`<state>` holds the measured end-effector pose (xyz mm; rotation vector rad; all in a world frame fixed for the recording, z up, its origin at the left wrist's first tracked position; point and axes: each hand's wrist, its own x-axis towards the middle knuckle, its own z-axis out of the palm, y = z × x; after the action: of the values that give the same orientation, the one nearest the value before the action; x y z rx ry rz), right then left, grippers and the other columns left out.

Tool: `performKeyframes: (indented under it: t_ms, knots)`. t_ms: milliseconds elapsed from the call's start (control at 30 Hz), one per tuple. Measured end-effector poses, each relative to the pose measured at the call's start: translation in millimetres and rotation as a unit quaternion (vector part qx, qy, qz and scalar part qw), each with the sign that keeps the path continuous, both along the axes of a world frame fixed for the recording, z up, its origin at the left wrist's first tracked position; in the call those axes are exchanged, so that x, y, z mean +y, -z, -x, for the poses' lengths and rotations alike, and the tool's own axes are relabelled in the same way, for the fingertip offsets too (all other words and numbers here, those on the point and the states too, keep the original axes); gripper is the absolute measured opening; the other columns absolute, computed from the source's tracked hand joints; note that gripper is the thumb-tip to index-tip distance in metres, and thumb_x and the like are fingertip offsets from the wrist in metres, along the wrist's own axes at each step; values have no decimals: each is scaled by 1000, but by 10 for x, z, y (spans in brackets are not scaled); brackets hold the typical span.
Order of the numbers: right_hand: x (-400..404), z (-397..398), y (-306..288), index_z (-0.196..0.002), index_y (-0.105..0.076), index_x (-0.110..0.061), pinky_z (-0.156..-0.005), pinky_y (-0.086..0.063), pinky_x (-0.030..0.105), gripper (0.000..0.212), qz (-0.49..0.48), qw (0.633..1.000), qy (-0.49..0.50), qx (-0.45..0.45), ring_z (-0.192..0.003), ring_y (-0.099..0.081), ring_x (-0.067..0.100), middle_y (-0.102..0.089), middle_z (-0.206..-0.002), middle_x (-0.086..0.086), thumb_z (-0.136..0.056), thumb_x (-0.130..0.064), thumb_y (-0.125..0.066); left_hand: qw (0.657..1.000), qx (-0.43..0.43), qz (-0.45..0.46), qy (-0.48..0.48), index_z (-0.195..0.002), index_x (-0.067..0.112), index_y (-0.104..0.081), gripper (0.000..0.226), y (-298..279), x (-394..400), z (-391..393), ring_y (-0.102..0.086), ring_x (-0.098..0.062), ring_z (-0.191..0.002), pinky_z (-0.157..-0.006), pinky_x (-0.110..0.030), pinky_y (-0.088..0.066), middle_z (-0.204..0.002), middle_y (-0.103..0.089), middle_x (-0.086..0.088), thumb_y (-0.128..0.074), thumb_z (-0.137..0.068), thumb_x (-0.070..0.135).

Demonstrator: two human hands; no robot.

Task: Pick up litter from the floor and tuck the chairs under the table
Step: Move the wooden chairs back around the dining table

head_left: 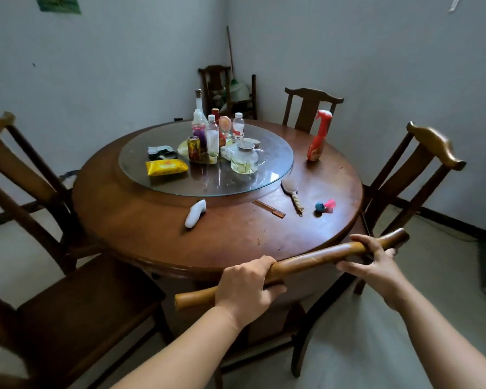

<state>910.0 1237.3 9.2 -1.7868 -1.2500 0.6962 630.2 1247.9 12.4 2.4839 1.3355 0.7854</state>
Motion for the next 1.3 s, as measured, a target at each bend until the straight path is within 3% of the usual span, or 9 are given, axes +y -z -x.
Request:
performKeyframes:
  t_ms: [200, 433, 567, 700, 800, 967, 1100, 1200, 1300]
  knots:
    - [41, -241, 44, -90, -57, -52, -108, -37, 42, 56, -9, 1000, 2, 14, -123, -38, 33, -21, -136, 13, -55, -19, -88, 1000, -12, 1, -28, -107, 34, -52, 39, 27, -74, -266, -64, -15, -85, -73, -27, -50, -93, -68, 8, -59, -77, 57]
    - [-17, -353, 79, -99, -54, -56, -110, -32, 40, 62, -21, 999, 1, 25, -129, -34, 27, -23, -139, 8, -55, -28, -87, 998, -1, 17, -53, -106, 32, -53, 36, -32, -194, -452, -64, -19, -86, -71, -29, -47, -94, -68, 6, -60, -78, 53]
    - [-189, -134, 98, -131, -39, -44, -114, -21, 36, 84, -33, 998, 46, 1, -141, -16, 22, -8, -154, 11, -61, -34, -84, 996, -9, 82, -38, -114, 32, -52, 40, -93, -218, -402, -61, -19, -94, -79, -29, -45, -104, -65, 7, -61, -79, 49]
    - [-365, 343, -66, -135, -41, -31, -101, -21, 20, 80, -91, 994, 37, -51, -141, -15, 15, -14, -155, 10, -66, -32, -81, 993, -51, 106, -5, -130, 27, -46, 57, -129, -327, -88, -54, -12, -112, -94, -28, -45, -128, -55, 7, -65, -80, 46]
    - [-471, 859, -227, -135, -43, -27, -110, -13, 27, 74, -117, 990, -1, -75, -143, -7, 15, -15, -155, 10, -69, -31, -79, 994, -48, 92, -27, -132, 26, -44, 58, -141, -446, 381, -48, -10, -119, -98, -27, -43, -134, -49, 8, -65, -80, 43]
    - [-632, 1954, -382, -129, -50, -19, -116, -14, 47, 63, -109, 988, -33, -108, -143, -15, 20, -26, -150, 17, -73, -32, -75, 996, 5, 62, -63, -135, 25, -43, 58, -214, -715, 1450, -39, -9, -130, -103, -22, -33, -142, -42, 6, -63, -83, 41]
    - [-778, 3142, -366, -127, -51, -18, -111, -26, 39, 55, -117, 985, -63, -106, -141, -20, 19, -32, -148, 15, -77, -33, -71, 992, 31, 52, -109, -134, 27, -44, 55, -216, -1025, 2712, -37, -10, -131, -102, -25, -34, -144, -40, 7, -60, -84, 44]
    - [-917, 4127, -344, -124, -53, -18, -108, -24, 30, 51, -130, 982, -85, -104, -140, -23, 17, -35, -146, 13, -79, -33, -70, 988, 41, 54, -138, -132, 28, -45, 53, -227, -1257, 3689, -39, -11, -130, -101, -26, -35, -142, -42, 7, -61, -83, 43]
    - [-1048, 5153, -304, -124, -54, -18, -108, -27, 31, 49, -132, 979, -130, -87, -138, -25, 17, -38, -145, 9, -79, -33, -69, 983, 47, 59, -169, -131, 28, -46, 52, -265, -1453, 4656, -38, -11, -130, -102, -29, -35, -142, -41, 8, -61, -83, 43]
